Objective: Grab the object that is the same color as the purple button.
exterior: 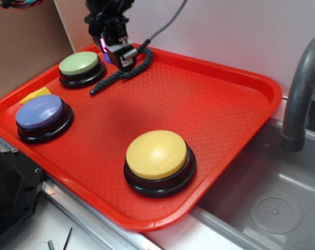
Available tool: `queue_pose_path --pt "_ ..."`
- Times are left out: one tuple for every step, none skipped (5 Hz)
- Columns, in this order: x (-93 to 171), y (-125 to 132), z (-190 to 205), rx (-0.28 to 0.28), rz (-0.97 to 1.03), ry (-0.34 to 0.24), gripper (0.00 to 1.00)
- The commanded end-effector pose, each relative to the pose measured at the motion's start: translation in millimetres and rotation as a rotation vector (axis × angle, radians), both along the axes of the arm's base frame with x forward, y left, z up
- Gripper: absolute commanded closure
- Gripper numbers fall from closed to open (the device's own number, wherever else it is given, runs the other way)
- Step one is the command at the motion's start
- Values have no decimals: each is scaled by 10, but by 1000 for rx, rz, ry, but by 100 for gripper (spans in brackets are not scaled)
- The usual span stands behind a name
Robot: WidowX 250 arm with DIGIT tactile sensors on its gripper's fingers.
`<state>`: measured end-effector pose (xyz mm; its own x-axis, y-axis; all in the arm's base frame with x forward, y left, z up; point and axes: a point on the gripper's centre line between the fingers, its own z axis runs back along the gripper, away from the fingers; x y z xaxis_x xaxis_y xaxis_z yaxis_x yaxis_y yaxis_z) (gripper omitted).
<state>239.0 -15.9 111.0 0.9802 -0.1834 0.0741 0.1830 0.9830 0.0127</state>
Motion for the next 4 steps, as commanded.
queue_pose_path --pt "-55 79 573 -62 300 -7 100" --pt "-105 134 653 -68 340 -3 100" --pt "-89 101 753 -53 322 -39 100" --pt "-57 78 716 -62 310 -38 100"
